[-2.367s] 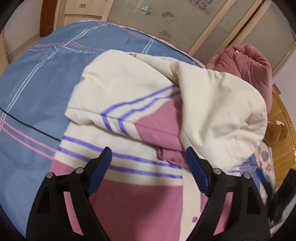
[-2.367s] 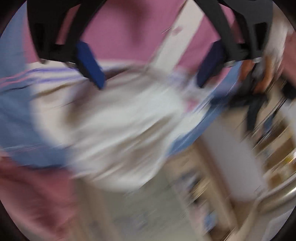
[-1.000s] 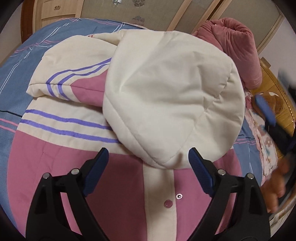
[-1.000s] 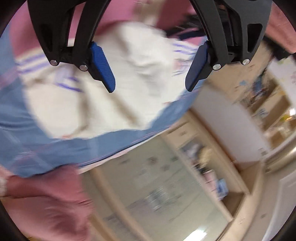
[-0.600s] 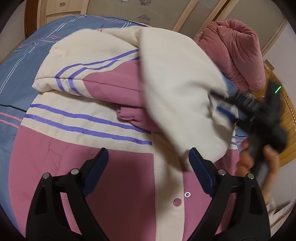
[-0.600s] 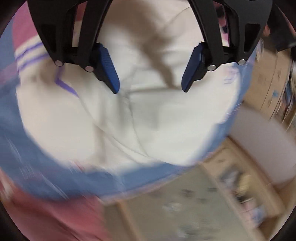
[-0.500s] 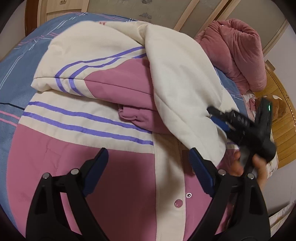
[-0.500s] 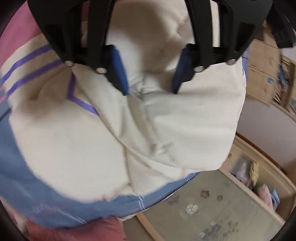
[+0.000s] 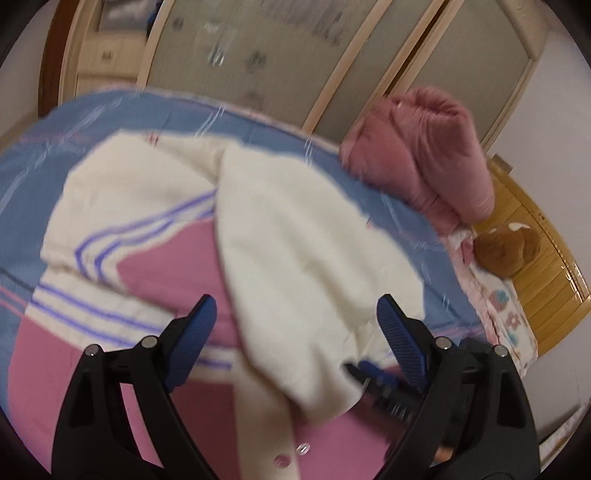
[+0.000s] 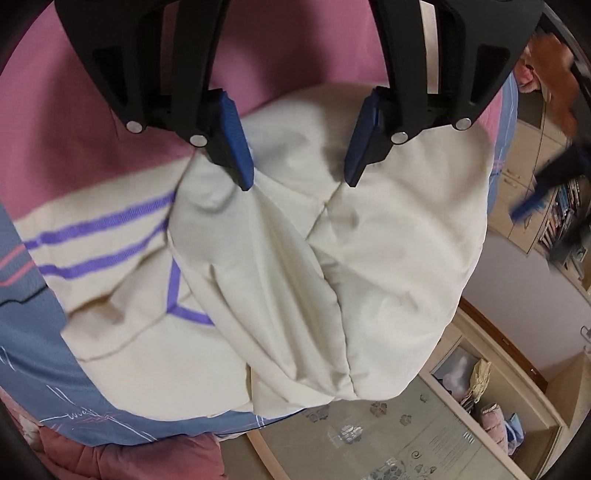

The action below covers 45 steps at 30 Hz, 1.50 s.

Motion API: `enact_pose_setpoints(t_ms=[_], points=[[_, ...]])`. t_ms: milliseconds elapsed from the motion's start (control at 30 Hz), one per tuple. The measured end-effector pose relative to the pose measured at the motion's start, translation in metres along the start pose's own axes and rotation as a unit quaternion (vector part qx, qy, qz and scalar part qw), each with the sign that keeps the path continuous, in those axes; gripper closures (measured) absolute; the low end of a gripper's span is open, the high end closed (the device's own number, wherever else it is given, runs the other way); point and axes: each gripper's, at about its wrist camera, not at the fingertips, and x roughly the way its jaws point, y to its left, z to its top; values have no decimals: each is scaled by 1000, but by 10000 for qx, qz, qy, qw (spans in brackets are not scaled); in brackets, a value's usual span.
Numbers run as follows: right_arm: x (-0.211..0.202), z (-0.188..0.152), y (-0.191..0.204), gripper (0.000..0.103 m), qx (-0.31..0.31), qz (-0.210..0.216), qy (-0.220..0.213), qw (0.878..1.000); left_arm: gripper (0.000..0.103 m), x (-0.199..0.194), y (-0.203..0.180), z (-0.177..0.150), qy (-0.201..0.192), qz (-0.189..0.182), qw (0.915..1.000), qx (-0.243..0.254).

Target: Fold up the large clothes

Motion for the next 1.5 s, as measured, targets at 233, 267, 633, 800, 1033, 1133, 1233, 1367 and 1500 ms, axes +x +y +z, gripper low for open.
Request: enact_pose_setpoints(t_ms=[233,267,633,800,1033,1133,1233,1367,1500], points=[[-77,3,-15,42,469,-242,-1130,9922,10,54,-28,-14,829,36,9958,383],[-85,7,-16,42,486,-290,-1301,9899,10,61,-28,-18,914,177,9946,453],[-36,90,52,42,-707,119,-1047,9919,11,95,-18,-64,1266,867,9825,1055],[33,99,23,46,-307,-590,-252,9975,11,98,1,-64,1484,554,9851,667],[44,91,5,46,-225,-399,-236,9987,11,102,4,-70,1455,507,9855,715],[39,94,11,45,-299,-469,-285,9980,12,95,1,-74,1378,567,9860,751],[2,84,19,44,-430,-251,-698,9963,12,69,-12,-76,1140,567,9883,840],[-42,66,23,40,-597,-255,-1083,9920,12,36,-17,-75,839,566,9905,926],[-32,55,14,39,-564,-874,-618,9926,11,18,-16,-77,792,553,9916,858]])
